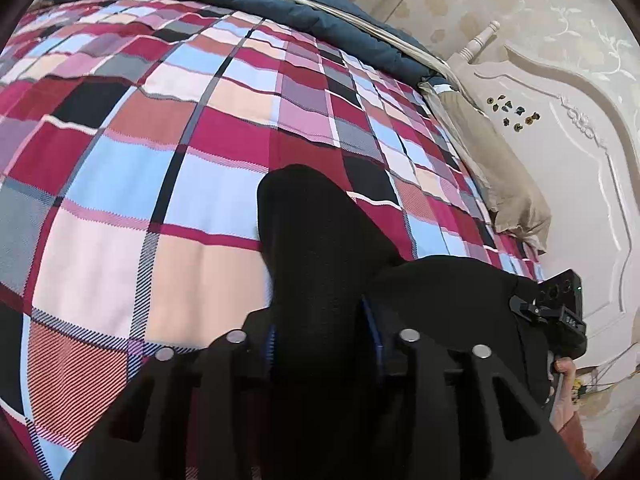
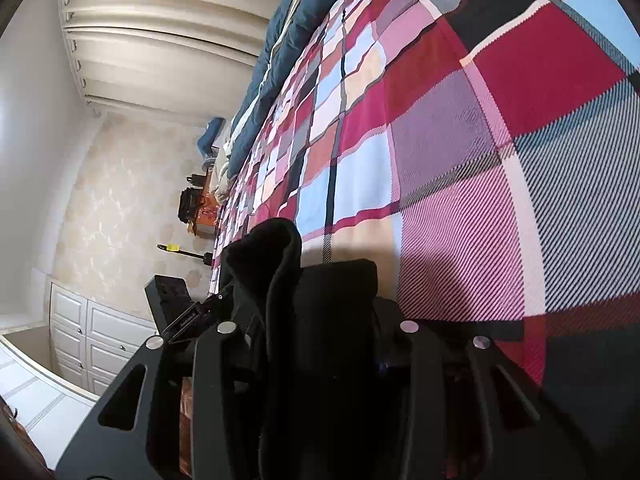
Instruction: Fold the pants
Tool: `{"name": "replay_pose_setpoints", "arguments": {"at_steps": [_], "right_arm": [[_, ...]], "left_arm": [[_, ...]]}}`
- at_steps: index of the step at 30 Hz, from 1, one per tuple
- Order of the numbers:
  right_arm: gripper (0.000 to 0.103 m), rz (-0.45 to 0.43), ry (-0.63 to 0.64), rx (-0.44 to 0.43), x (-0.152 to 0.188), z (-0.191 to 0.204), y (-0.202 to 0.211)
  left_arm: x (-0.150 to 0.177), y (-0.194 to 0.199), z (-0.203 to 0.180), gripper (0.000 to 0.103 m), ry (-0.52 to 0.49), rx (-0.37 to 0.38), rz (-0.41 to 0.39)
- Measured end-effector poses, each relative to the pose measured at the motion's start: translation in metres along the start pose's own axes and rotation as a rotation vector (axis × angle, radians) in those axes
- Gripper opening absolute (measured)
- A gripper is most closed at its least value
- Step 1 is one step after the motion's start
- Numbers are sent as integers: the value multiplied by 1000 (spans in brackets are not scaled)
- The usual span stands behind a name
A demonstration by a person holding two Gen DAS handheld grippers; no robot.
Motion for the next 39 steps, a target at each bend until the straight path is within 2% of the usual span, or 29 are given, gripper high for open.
{"name": "replay_pose_setpoints", "arguments": {"at_steps": [4,7,10,15,20,22,25,26,28,30,31,32,34,39], "right_arm": [[47,-15,-21,-13,5,2,9],[53,-37,-44,-19,12,3,21],[61,-54,-47,-11,27,4,37],[71,-69,-52,9,64,8,60],[78,-80,-51,19,99,16,64],[79,-100,-38,49,103,19,63],[88,-104,-10,73,105,25,55],[88,-94,2,93,105,26,51],[89,-75,33,131,108,27,45],[89,-64,51,152,109,26,43],[83,-64,49,178,109,24,43],[68,-60,45,200,110,20,43],[52,-53,24,201,111,15,45],[40,-66,13,184,113,15,51]], "left_arm": [[6,8,5,53,30,21,-12],[18,20,9,58,72,56,-10],[41,35,16,65,118,100,4],[78,63,15,75,139,143,-8],[102,71,1,77,134,162,12],[104,69,-2,77,119,144,3],[101,65,-6,77,134,144,-13],[101,64,-7,76,138,149,-14],[103,58,-11,63,139,155,-5],[104,55,-10,61,159,151,-12],[104,55,-10,59,158,149,-14],[105,56,-10,59,157,145,-16],[105,56,-11,55,155,142,-16],[104,61,-16,49,115,95,-23]]}}
Point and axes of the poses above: each gripper's, at about its wrist camera, not at the fingertips, and y roughly against the way its jaws point, z to its left, x to its underside, the point moved 9 cm from there along -y, roughly the way its jaws point, and after that the axes turned 1 degree about -z, right-handed, at the moved point
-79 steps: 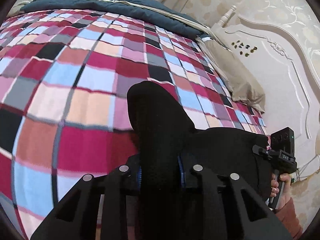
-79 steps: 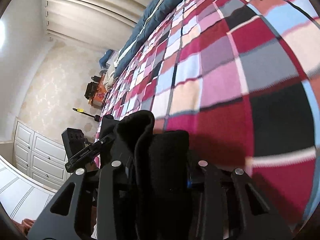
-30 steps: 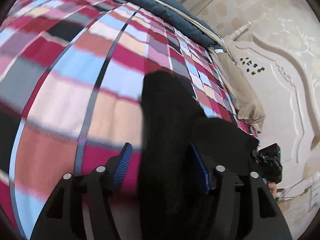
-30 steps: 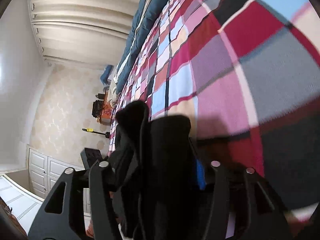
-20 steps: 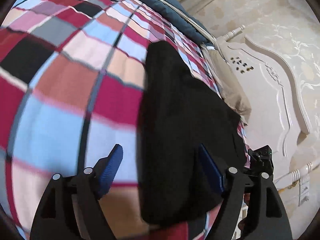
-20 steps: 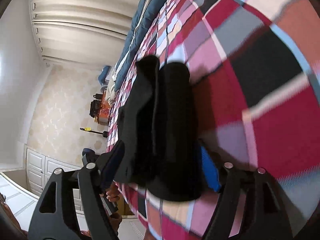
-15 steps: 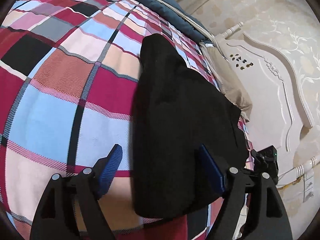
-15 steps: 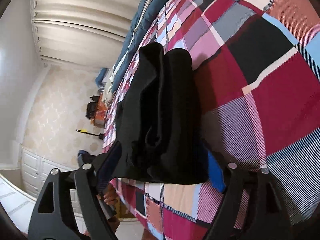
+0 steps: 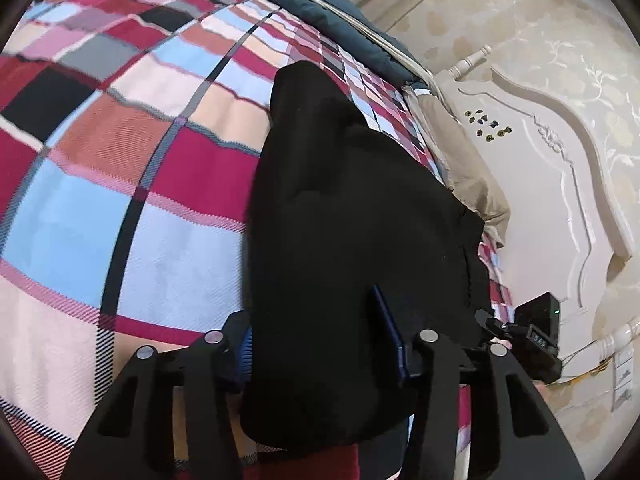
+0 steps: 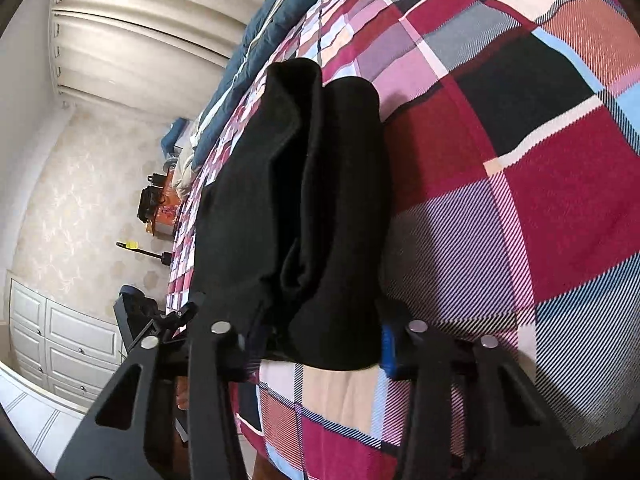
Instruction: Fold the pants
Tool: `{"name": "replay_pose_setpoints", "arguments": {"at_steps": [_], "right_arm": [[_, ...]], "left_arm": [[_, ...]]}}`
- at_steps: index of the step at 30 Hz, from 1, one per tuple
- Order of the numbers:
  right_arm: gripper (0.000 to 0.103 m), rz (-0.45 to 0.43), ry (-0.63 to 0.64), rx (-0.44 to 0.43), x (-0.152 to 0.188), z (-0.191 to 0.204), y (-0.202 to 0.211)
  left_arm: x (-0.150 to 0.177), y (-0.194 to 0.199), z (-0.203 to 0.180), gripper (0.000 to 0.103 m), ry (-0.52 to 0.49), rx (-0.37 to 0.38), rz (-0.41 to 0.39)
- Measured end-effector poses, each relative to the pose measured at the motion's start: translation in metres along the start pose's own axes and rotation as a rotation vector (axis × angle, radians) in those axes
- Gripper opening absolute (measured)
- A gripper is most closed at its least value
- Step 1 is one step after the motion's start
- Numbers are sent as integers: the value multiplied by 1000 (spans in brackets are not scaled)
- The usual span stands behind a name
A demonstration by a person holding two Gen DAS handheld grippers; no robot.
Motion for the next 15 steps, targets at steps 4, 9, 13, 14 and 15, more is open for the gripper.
{"name": "replay_pose_setpoints", "arguments": {"at_steps": [4,9,13,14,15], "right_arm": [[37,-12,-12,-18,-1,3,5],[34,-15,-23,-32,-3,2,11],[34,-16,-18,-28,0,3,17],[34,-13,-18,-26,2,4,18],[34,-12,-18,-25,4,4,19]], "left_arm": [[0,5,-1,41,3,-1,0],[0,9,-3,36,-28,-21,4],[2,13,-7,35,-51,-43,-2],[3,14,-7,35,-53,-45,-1],[4,15,-7,35,-55,-47,1]]}}
Point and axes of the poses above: each gripper's, at about its wrist camera, not at the fingertips, and y roughly against the way its jaws point, z to its left, x to its underside, the point moved 9 cm from there along -y, roughly the way its jaws point, and after that the axes turned 1 degree about -z, right-handed, at the moved point
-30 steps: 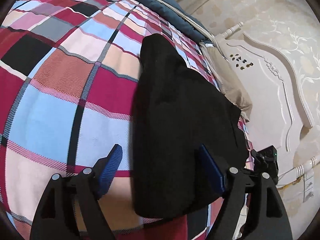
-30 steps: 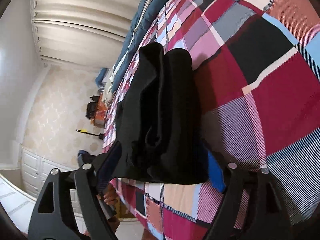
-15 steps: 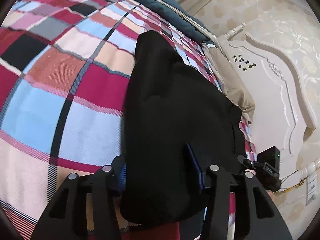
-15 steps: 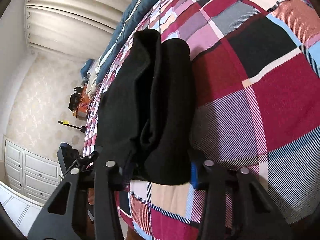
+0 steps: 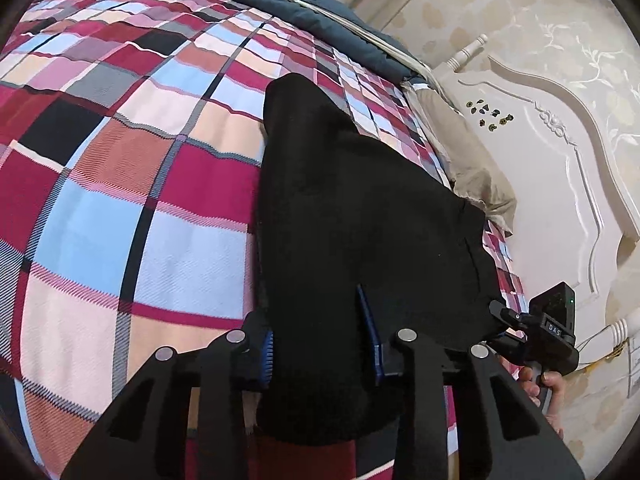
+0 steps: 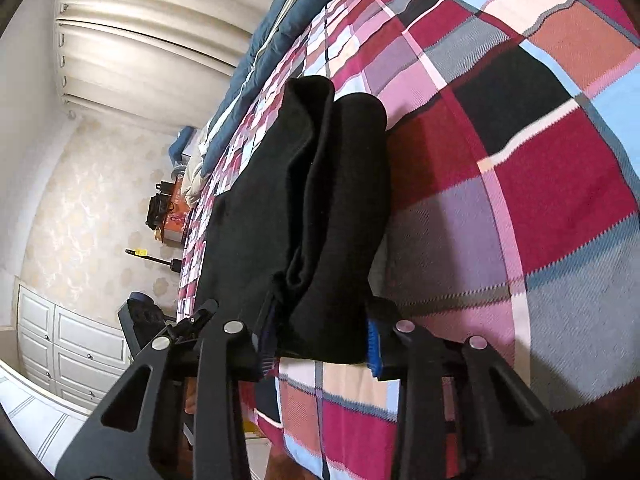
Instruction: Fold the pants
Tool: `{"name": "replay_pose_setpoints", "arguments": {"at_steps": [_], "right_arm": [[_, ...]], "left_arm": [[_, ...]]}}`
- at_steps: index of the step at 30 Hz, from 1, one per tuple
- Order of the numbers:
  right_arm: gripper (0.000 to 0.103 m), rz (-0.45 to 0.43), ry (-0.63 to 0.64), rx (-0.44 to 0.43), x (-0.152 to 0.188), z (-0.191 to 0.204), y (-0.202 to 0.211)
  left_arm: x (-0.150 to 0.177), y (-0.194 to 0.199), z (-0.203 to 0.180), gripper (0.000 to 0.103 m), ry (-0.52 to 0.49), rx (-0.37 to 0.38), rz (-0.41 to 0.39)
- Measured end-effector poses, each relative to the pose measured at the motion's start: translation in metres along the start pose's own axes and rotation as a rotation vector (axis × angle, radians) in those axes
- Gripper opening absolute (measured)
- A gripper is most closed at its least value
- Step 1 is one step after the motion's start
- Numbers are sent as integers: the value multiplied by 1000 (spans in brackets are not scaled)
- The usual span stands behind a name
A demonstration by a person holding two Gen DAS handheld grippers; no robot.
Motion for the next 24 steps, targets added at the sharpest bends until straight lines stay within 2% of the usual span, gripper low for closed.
{"name": "replay_pose_setpoints", "arguments": {"at_steps": [12,24], "right_arm": [[34,11,-24,-22,22,-5,7],[35,20,-47,-43,23,-12,4]], "left_arm": [[25,18,-1,35,-1,0,10],[33,23,1,37,0,5,12]]}}
Point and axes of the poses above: each gripper's, at about its wrist camera, not at the fingertips, and y roughly against the way its jaws point, z to its left, x to its underside, the point moved 9 cm from there along -y, roughly the way its jaws point, and after that the axes turned 1 degree about -z, right-handed, at the moved point
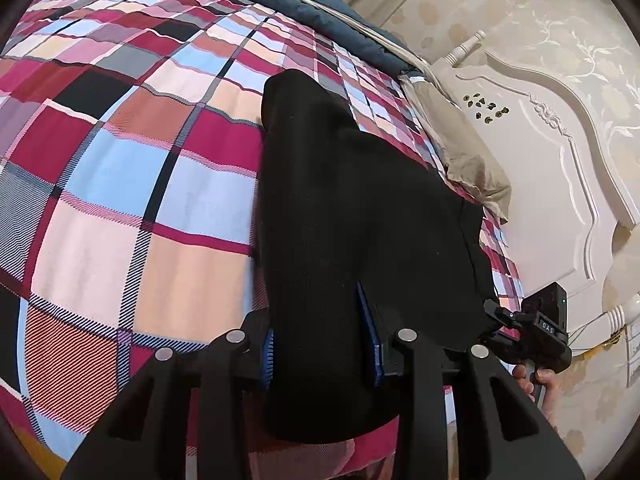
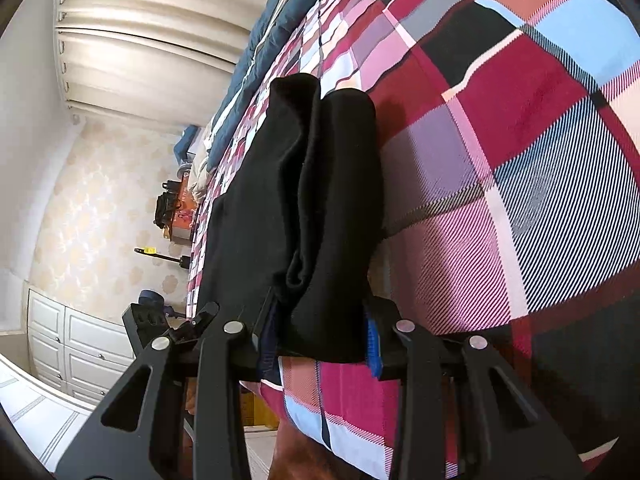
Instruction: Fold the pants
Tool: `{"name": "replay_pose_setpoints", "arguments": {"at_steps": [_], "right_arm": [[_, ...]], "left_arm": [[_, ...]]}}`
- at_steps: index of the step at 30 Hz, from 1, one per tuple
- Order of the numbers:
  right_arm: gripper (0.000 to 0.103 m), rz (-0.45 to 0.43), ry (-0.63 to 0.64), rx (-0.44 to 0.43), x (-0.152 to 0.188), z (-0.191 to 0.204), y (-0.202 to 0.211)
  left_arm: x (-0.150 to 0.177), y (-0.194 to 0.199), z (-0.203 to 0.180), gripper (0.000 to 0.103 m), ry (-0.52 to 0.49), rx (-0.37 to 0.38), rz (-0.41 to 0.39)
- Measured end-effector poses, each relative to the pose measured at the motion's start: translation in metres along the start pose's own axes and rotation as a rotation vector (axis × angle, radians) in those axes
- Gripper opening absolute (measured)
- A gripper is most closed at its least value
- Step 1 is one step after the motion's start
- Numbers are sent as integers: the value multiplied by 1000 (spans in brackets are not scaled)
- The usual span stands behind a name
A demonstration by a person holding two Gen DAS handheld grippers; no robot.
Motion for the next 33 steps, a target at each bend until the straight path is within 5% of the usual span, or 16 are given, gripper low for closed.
{"name": "replay_pose_setpoints", "arguments": {"at_steps": [2,6,9,23,33], "right_arm": [[43,3,-13,-2,1,-5,0],[51,0,-48,-57,0,-9,1],[55,4,-58,-83,-1,-9,1],[79,-32,-51,-122,-1,4,5],[81,-61,-37,-34,21,-5,26]], "left_arm": [[1,-1,1,45,-3,-7,0],[3,-6,13,79,36,-21,3],[6,-7,14,84,45,7,-11],[5,-14,9,94,14,12,-1],[11,-9,7,95,41,-115,6]]}}
Point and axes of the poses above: each gripper's, at about its wrist camera, not at the fingertips, and y roughly against the way its jaws point, z to its left, x to its underside, the point moved 9 cm from there along -y, roughly the way its jaws point, and after that the axes turned 1 degree about -z, right-handed, at the moved point
